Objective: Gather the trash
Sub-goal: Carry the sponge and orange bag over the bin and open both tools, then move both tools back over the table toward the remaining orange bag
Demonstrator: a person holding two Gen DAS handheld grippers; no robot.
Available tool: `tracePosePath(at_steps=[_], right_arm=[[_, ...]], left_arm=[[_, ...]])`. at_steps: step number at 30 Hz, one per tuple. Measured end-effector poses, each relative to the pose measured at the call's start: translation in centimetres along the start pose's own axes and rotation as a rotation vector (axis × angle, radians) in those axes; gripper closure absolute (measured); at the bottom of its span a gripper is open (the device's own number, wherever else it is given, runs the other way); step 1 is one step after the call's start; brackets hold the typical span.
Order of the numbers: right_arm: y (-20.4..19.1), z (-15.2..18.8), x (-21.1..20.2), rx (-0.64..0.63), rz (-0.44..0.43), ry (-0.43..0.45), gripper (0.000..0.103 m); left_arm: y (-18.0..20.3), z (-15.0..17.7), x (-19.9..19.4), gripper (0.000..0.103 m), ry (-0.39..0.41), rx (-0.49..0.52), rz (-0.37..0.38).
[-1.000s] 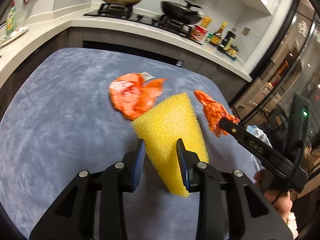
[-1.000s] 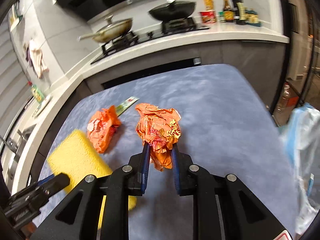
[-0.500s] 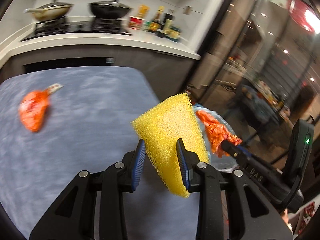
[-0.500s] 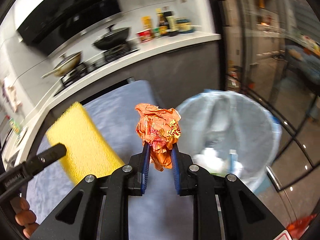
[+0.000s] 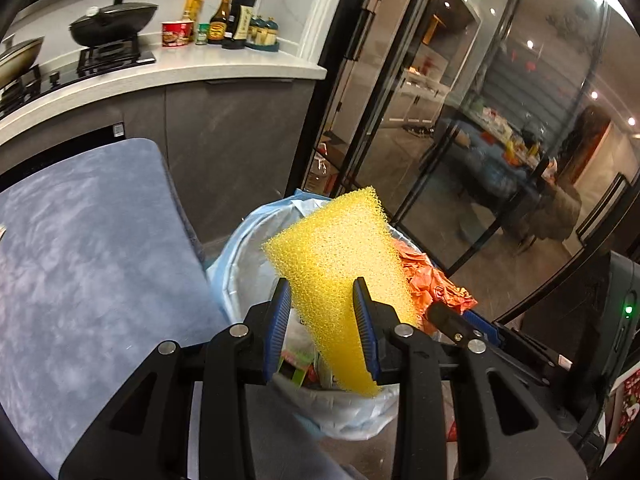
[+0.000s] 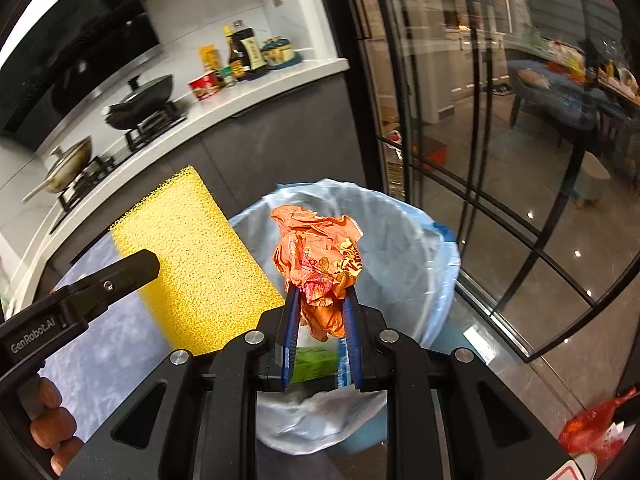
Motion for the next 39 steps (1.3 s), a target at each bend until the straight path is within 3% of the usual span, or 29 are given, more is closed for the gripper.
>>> tracePosePath(at_steps=[7,8,9,11,24,32,39], right_arm=[[1.2,0.1,2.4,0.019,0.014,-0.036,0.079],[1.2,0.1,2.6,0.021,0.016,-0.036,0.079],[1.3,0.1,2.7,0.024,0.016,-0.034,0.074],[1.5,0.1,2.7,0.031,0.028,-0.027,0.066],[-0.1,-0.1,0.9,0.024,-0.019,0.001,0.064],[-4.4,0.1,-0.9,-0.037,-0.084,0.020,0.063],[-8.7,1.1,-1.7,-0.092,-0.131,0.016,0.063]], left_arm=[[0.3,0.0,3.8,0.070,-0.041,0.031,-0.020],[0.2,0.2,4.2,0.066,-0.047,0.028,-0.026],[-0.1,0.3,4.5,0.052,-0.056,0.022,-0.035],[-0.5,0.2,4.6,0.041,-0.039,0.012,-0.052],[-2.0,-0.3,0.8,0.036,0.031,-0.014,-0.103],[-4.3,0.0,-2.8,0.031,0.086,-0.044,-0.141],[-7.8,0.8,-6.8,0.031,0.120,-0.075,-0.242]])
Point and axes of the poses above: each gripper's, at about its wrist camera, not at the fingertips, and x roughly the way its jaws point, y to its right, z to its underside, the point moved 4 cm from there along x, roughly the way its jaws point, and after that the axes turned 8 degrees about z, right-handed, at the moved point
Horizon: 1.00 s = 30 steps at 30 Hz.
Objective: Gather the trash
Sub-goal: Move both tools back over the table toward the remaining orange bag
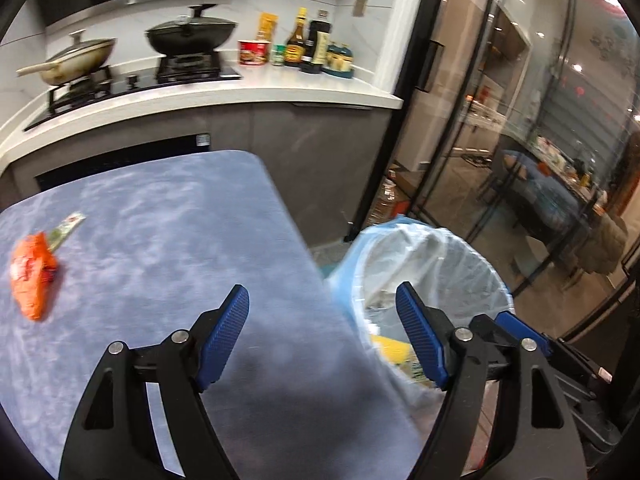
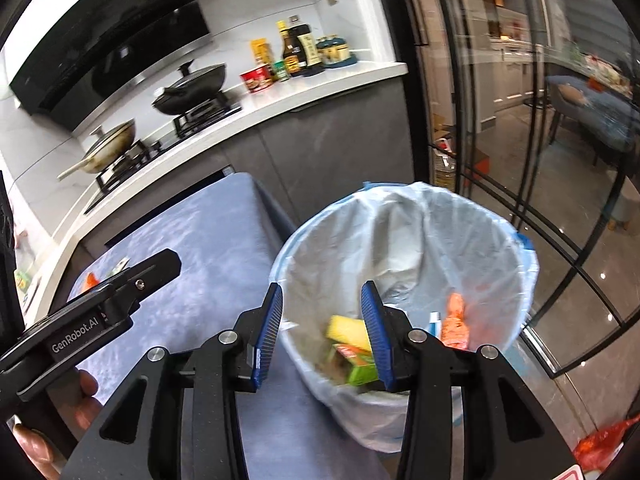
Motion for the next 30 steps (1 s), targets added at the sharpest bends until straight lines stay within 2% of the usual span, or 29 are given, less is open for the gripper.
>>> tracePosePath(at_steps=[9,17,20,24,30], right_arm=[[-6.1,1.1,0.0,-0.086,-0.060,-0.018,0.063],[-12.2,2.6,0.4,-0.161,-0.125,-0.042,0.063],[-14.0,3.1,0.7,-0.185,-0.143,-0.056,0.063],[-17.0,4.0,1.0,-0.229,-0.169,-0.074,0.063],[-20.7,4.9,1.8,-0.280,-0.200,-0.090,0.063]], left_arm=[[-6.8,0.9,-3.4,0.031,0.018,-0.081,-0.108],[-13.9,2.5,-6.0,0.031,0.006,-0.155,-0.234],[-16.7,3.1,-6.6,0.024,0.005,-0.178,-0.294],[-20.4,3.8,-7.7,0.021,0.011,-0.210,-0.362],[-24.8,4.0,-8.3,0.013,0.024,-0.259,-0.408]])
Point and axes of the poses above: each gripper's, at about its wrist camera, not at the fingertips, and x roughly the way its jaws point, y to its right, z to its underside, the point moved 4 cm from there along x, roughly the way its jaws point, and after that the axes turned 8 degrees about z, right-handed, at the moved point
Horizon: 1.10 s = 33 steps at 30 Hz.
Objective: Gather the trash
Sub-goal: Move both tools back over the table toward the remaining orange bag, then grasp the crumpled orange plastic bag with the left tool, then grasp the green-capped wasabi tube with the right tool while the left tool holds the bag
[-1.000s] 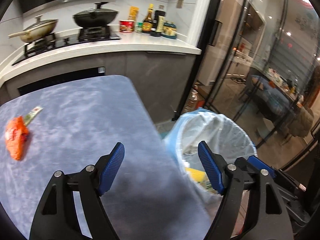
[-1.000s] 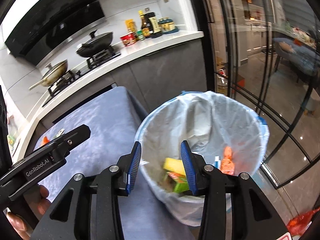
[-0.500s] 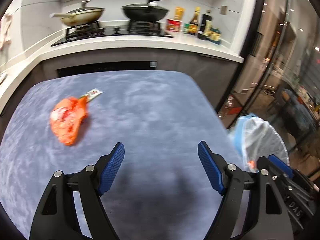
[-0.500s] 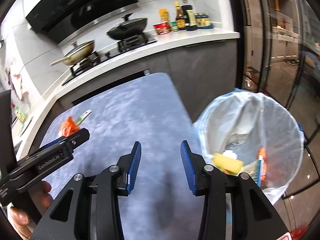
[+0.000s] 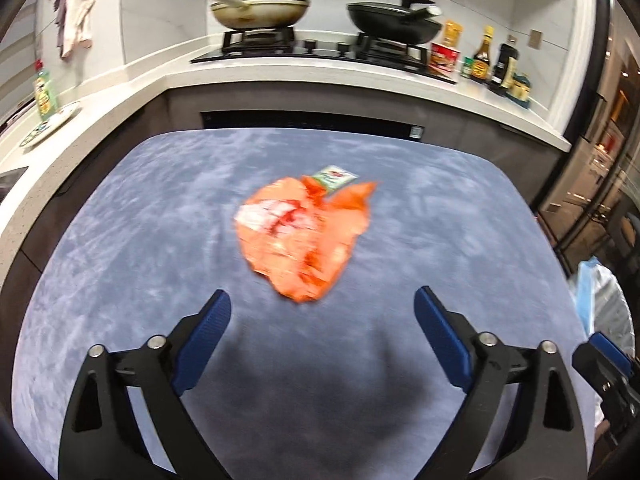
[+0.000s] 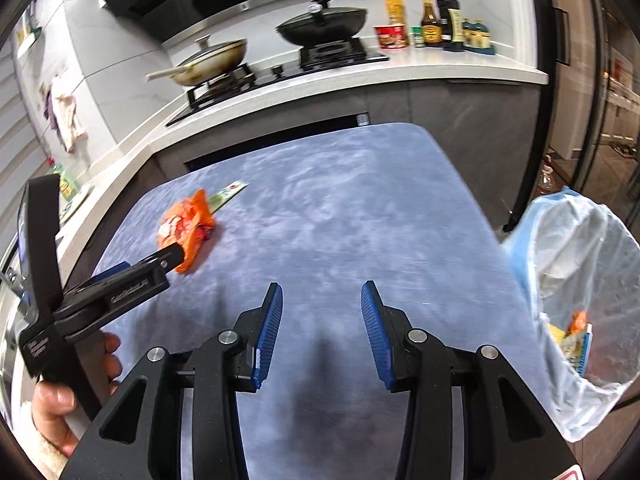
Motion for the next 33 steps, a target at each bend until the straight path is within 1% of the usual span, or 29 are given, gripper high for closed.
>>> tracePosePath(at_steps=[2,8,10,14,16,17,18,19,21,22,23,24,27,33], right_arm=[[-0.9,-0.1,0.4,-0.010,-0.010,-0.004,0.063],[-3.4,-0.1,1.6,-0.043,-0.031,-0.019,0.063],[-3.9,-0.1,1.8,-0.050,-0.033,-0.022,0.063],[-4.6,0.0,2.4,-0.064,-0.036,-0.032,0.063],[-4.9,0.0,2.8,-0.071,-0.037,-0.038,0.063],[-4.9,0.0,2.9,-0.073,-0.037,-0.040,0.063],[-5.1,0.0,3.1,-0.076,-0.039,-0.043,0.063],[-5.2,0.0,3.3,-0.076,-0.040,-0.045,0.063],[-5.4,0.1,3.6,-0.077,-0.045,-0.051,0.063],[-5.5,0.1,3.7,-0.076,-0.048,-0.054,0.063],[-5.6,0.1,3.9,-0.078,-0.052,-0.057,0.063],[-5.7,0.2,4.0,-0.080,-0.053,-0.058,0.063],[-6.1,0.2,4.4,-0.089,-0.056,-0.064,0.063],[-7.6,-0.6,5.3,-0.111,-0.070,-0.058,0.063]], left_arm=[[-0.9,-0.3,0.5,0.010,-0.001,-0.004,-0.007],[-2.0,-0.8,3.1,0.010,-0.041,-0.012,0.008],[-2.3,-0.8,4.0,0.010,-0.055,-0.007,-0.005],[-2.7,-1.1,5.3,0.010,-0.056,-0.021,-0.015],[-3.0,-1.3,5.8,0.013,-0.061,-0.038,-0.007],[-3.1,-1.3,6.0,0.018,-0.069,-0.047,0.003],[-3.3,-1.3,6.3,0.026,-0.080,-0.054,0.010],[-3.3,-1.3,6.5,0.030,-0.089,-0.057,0.018],[-3.6,-1.2,7.1,0.044,-0.116,-0.073,0.039],[-3.7,-1.1,7.3,0.048,-0.121,-0.080,0.047],[-3.9,-1.1,7.3,0.057,-0.121,-0.084,0.045],[-4.0,-1.2,7.3,0.062,-0.117,-0.083,0.048],[-4.4,-1.2,6.5,0.072,-0.107,-0.097,0.078],[-6.1,-1.6,3.7,0.073,-0.055,-0.126,0.071]])
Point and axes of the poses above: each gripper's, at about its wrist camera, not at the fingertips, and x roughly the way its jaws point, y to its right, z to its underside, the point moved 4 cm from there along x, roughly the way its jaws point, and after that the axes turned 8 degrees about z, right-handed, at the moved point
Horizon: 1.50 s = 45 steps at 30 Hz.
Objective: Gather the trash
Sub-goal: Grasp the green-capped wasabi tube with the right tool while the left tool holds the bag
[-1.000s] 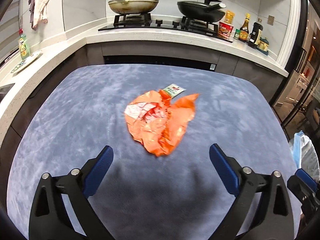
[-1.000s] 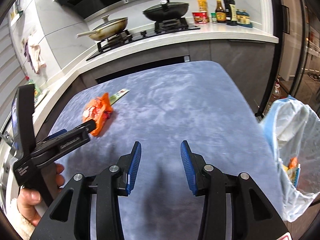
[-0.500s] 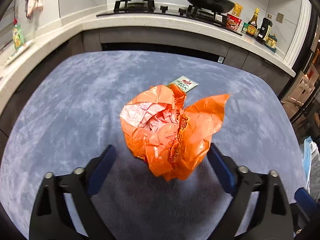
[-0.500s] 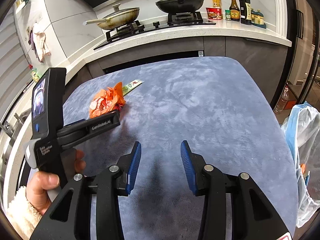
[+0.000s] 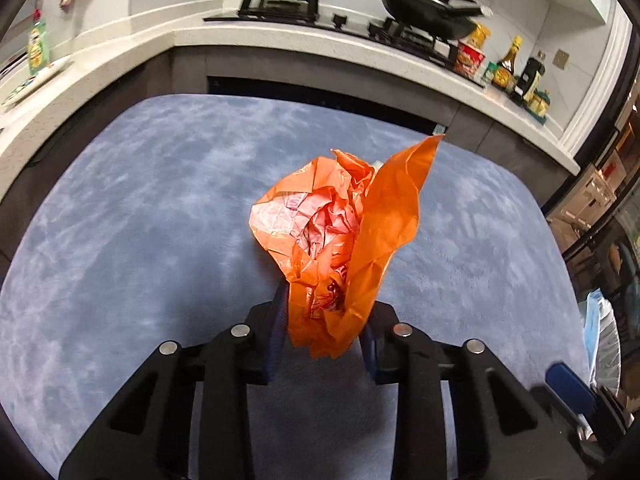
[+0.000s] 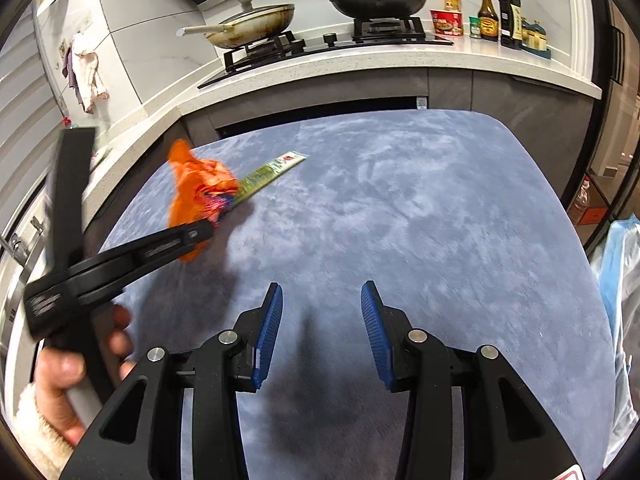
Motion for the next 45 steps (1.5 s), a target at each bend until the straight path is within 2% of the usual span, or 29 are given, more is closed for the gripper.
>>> tracePosePath(at_steps=[8,14,22,25,29,30,33,35,36,45], right_arm=[[-3.6,-3.4,3.2,0.021,-0.084,-0.013,0.063],[-7.3,-5.9,7.4,0.100,-0.148,-0.044,0.063],[-11.8,-8.5,12.2,0.115,-0.049,-0.041,0.063],[-12.1,-8.8,13.1,0.116,0.023,-0.027,0.055],[-11.9,-8.3,13.9,0.122,0.080,-0.044,0.054],[-11.5,-7.8,14.4,0.135,0.068,-0.067,0.058],[-10.9,-7.1,13.7,0.127,0.046,-0.045,0.068],[-10.5,-6.4,13.1,0.119,0.006,-0.059,0.078],[-10.3,-6.1,12.8,0.114,-0.002,-0.065,0.080],[-6.2,-0.7,6.6,0.073,-0.053,-0.080,0.080]], left_arm=[[-4.6,0.1,-4.2,0.073,0.037,-0.064,-0.070],[-7.5,-0.3,-6.2,0.073,0.059,-0.087,-0.106],[-9.9,-0.8,-7.3,0.073,0.080,-0.095,-0.109],[-10.5,-0.6,-7.2,0.073,0.073,-0.105,-0.106],[-10.7,-0.4,-7.0,0.073,0.066,-0.117,-0.096],[-10.7,-0.3,-7.0,0.073,0.065,-0.117,-0.095],[-10.4,0.0,-7.1,0.073,0.060,-0.112,-0.085],[-10.1,0.3,-7.2,0.073,0.056,-0.104,-0.084],[-9.9,0.5,-7.3,0.073,0.053,-0.102,-0.080],[-6.4,2.5,-8.2,0.073,0.025,-0.054,-0.038]])
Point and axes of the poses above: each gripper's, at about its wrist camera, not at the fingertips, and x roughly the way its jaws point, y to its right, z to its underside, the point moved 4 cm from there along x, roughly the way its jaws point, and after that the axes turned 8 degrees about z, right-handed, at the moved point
